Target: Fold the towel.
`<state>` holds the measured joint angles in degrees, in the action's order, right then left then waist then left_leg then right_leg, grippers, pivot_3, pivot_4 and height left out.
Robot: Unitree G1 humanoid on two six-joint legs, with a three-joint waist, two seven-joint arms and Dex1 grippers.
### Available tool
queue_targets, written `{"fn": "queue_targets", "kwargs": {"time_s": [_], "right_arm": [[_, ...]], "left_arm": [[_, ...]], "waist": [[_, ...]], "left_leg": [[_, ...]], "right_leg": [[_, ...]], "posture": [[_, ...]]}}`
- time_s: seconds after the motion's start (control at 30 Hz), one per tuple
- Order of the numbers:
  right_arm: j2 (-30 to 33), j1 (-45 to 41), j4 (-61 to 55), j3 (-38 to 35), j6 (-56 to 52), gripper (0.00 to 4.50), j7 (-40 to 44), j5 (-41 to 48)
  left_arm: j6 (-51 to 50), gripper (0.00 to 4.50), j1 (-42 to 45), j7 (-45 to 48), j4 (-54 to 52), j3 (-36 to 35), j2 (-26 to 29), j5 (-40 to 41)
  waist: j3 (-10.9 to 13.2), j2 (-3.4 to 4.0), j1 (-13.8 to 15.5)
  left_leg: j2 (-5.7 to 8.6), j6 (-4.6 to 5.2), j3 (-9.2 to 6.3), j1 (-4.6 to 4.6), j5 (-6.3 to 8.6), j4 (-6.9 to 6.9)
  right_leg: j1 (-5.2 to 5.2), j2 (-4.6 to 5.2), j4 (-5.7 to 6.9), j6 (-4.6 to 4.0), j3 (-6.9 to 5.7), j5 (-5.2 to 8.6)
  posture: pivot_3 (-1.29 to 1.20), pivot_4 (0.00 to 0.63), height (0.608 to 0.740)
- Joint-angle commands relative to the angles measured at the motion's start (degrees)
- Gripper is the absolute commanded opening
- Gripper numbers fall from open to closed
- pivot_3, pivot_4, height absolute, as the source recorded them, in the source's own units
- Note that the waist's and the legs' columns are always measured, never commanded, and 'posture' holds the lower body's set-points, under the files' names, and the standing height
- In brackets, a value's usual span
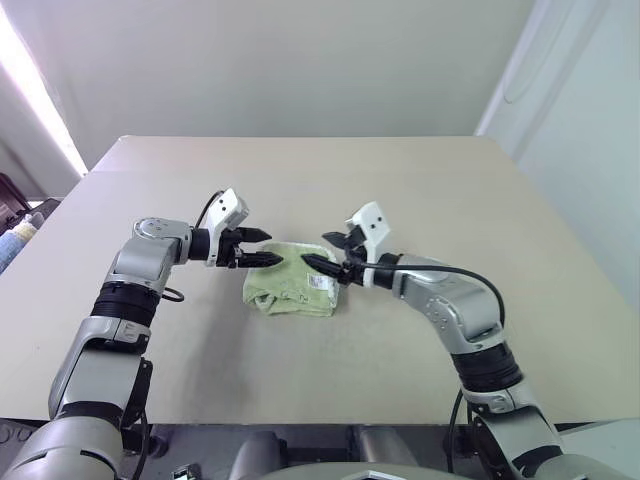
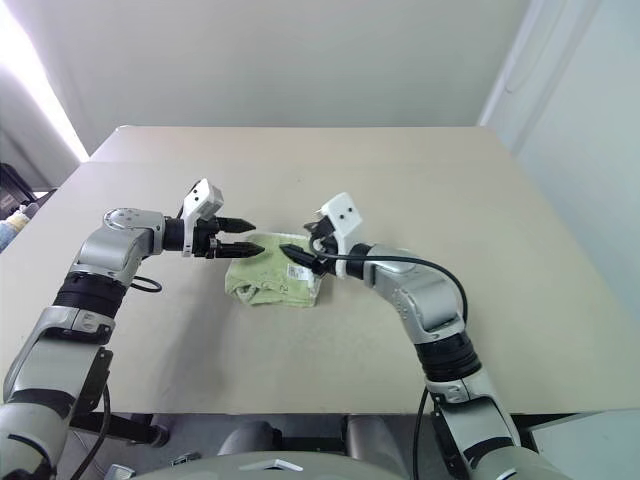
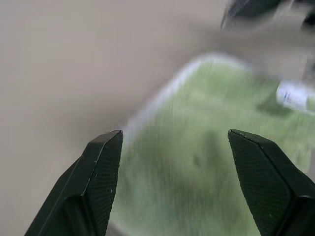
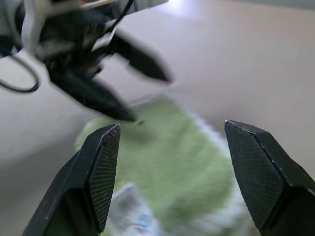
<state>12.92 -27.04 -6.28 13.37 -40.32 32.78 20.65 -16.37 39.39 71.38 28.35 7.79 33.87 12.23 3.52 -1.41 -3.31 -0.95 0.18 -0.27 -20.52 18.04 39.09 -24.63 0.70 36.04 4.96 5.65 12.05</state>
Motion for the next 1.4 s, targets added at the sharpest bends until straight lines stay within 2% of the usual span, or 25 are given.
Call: {"fn": "queue_targets", "kwargs": {"time_s": [0.03,0.2,0.5,0.6,0.7,0.8,0.9,1.07,1.17,1.27,1.33,1.4], "right_arm": [[-1.03,0.39,1.66,2.57,3.22,3.52,1.45,-1.73],[-2.10,1.67,8.61,6.20,7.79,3.52,0.78,-6.74],[-4.84,1.83,17.41,9.88,12.78,3.52,-2.09,-15.08],[-3.87,2.34,17.60,11.29,13.65,3.52,-0.81,-17.07],[-3.55,2.89,14.90,9.21,12.64,3.52,-0.03,-15.78],[-4.46,2.79,7.76,1.14,6.59,3.52,0.11,-8.08],[-6.60,2.01,-0.56,-11.13,-4.21,3.52,-1.74,5.32],[-11.31,0.27,-9.41,-28.90,-20.65,3.52,-13.29,25.64],[-13.04,1.88,-12.82,-33.20,-27.87,3.52,-19.53,34.36],[-15.43,4.59,-14.24,-35.82,-34.53,4.42,-27.79,43.33],[-17.09,6.56,-12.44,-36.47,-38.90,4.47,-34.39,50.90],[-18.11,8.68,-9.01,-35.26,-38.52,4.47,-44.03,61.97]], "left_arm": [[4.81,3.60,-3.73,2.09,-2.58,1.41,1.56,-2.02],[5.40,3.60,-7.01,4.18,-4.47,2.87,2.71,-2.91],[8.19,3.60,-7.50,1.57,-0.65,4.04,-0.02,-5.79],[8.55,3.60,-6.88,1.74,0.26,4.00,-0.10,-6.13],[8.36,3.60,-6.21,2.66,1.23,3.69,0.74,-6.14],[7.84,3.60,-4.43,2.93,3.28,2.62,2.01,-6.16],[6.35,3.60,-1.37,1.02,6.03,-0.37,1.83,-4.26],[4.23,3.60,1.75,0.63,8.17,-3.18,1.94,-2.64],[9.60,3.60,0.79,0.97,8.64,-1.57,2.98,-5.60],[12.35,3.63,-0.05,1.20,8.66,-1.31,3.10,-6.42],[12.53,3.63,-0.58,2.05,8.40,-1.25,3.27,-6.51],[13.55,3.63,-0.88,1.98,8.93,-1.15,3.25,-7.08]], "waist": [[0.00,-0.01,-0.64],[0.00,-0.01,-0.83],[-0.06,-0.05,-0.84],[-0.15,-0.08,-0.84],[-0.21,-0.06,-0.85],[-0.21,-0.06,-0.77],[-0.19,-0.04,-0.71],[-0.20,-0.04,-0.72],[-0.18,0.01,-0.87],[-0.16,0.05,-0.83],[-0.15,0.05,-0.84],[-0.15,0.06,-0.86]], "left_leg": [[-0.01,0.00,-0.01,0.04,0.00,-0.01],[-0.02,0.00,-0.08,0.10,-0.01,0.03],[-0.02,-0.01,-0.09,0.24,-0.01,0.05],[-0.02,-0.01,-0.09,0.28,-0.01,0.06],[-0.02,-0.01,-0.10,0.35,-0.01,0.06],[-0.02,-0.01,-0.12,0.31,-0.01,0.06],[-0.02,-0.01,-0.17,0.18,-0.02,0.07],[-0.03,-0.01,-0.29,0.14,-0.01,0.04],[-0.04,-0.01,-0.29,0.17,-0.01,-0.08],[-0.07,-0.01,-0.29,0.14,-0.01,-0.14],[-0.08,-0.01,-0.27,0.13,-0.01,-0.14],[-0.08,-0.01,-0.26,0.12,-0.01,-0.12]], "right_leg": [[0.01,-0.02,0.04,0.00,0.00,0.00],[0.03,-0.08,0.12,-0.03,-0.03,0.03],[0.17,-0.08,0.11,0.02,-0.03,0.04],[0.20,-0.08,0.13,0.03,-0.03,0.04],[0.24,-0.09,0.16,0.02,-0.03,0.04],[0.23,-0.10,0.16,0.02,-0.03,0.04],[0.14,-0.10,0.14,0.03,-0.05,0.03],[0.13,-0.08,0.13,0.19,-0.17,-0.08],[0.13,-0.09,0.12,0.16,-0.18,-0.10],[0.07,-0.10,0.12,0.09,-0.18,-0.11],[0.07,-0.09,0.12,-0.03,-0.18,-0.04],[0.07,-0.08,0.10,-0.05,-0.17,0.01]], "posture": [[0.00,0.000,0.712],[0.00,0.000,0.712],[0.00,0.000,0.712],[0.00,0.000,0.712],[0.00,0.000,0.712],[0.00,0.000,0.712],[0.00,0.000,0.712],[0.00,0.000,0.712],[0.00,0.000,0.712],[0.00,0.000,0.712],[0.00,0.000,0.712],[0.00,0.000,0.712]]}}
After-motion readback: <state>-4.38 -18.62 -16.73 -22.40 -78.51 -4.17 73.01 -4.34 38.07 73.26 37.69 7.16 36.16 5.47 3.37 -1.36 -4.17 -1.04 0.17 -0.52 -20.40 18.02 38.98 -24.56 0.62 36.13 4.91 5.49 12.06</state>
